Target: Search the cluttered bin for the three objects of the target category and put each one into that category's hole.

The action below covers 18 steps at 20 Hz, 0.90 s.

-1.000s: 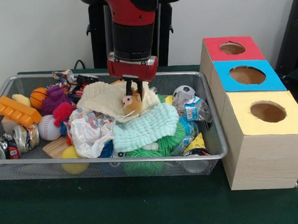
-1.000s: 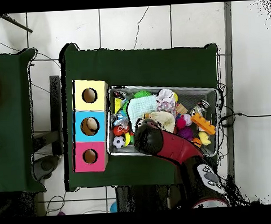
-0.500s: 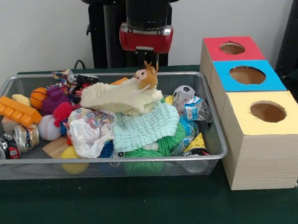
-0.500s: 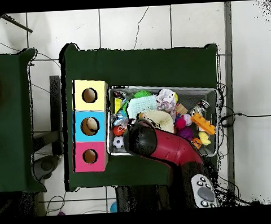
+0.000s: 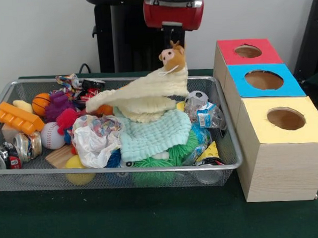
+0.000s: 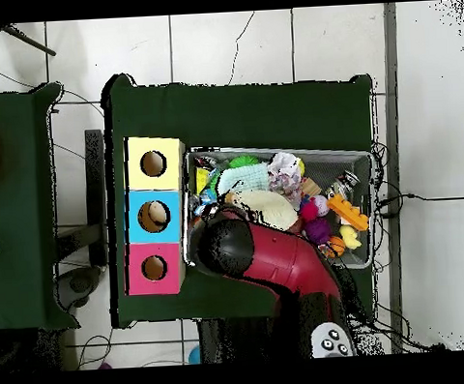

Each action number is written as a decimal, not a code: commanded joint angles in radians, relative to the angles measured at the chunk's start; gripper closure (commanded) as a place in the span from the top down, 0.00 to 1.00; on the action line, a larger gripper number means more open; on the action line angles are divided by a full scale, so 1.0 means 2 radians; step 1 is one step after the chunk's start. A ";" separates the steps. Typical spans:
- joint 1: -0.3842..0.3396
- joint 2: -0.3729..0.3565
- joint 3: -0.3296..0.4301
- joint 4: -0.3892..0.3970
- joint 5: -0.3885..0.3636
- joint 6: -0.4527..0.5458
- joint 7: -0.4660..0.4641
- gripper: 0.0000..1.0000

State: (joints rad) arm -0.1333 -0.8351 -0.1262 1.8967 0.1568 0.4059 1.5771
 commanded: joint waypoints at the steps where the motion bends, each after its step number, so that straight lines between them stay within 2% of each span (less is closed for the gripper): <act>1: 0.031 -0.009 -0.012 0.004 0.036 0.063 0.153 0.00; 11: 0.045 -0.010 -0.028 -0.001 0.060 0.062 0.144 0.00; 12: 0.044 -0.009 -0.027 0.001 0.065 0.058 0.137 1.00; 15: 0.024 -0.014 -0.011 0.016 0.067 0.039 0.116 1.00; 18: -0.036 -0.016 0.026 0.044 0.051 -0.014 0.051 1.00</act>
State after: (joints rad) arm -0.0774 -0.8578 -0.1643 1.8991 0.2380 0.4269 1.5773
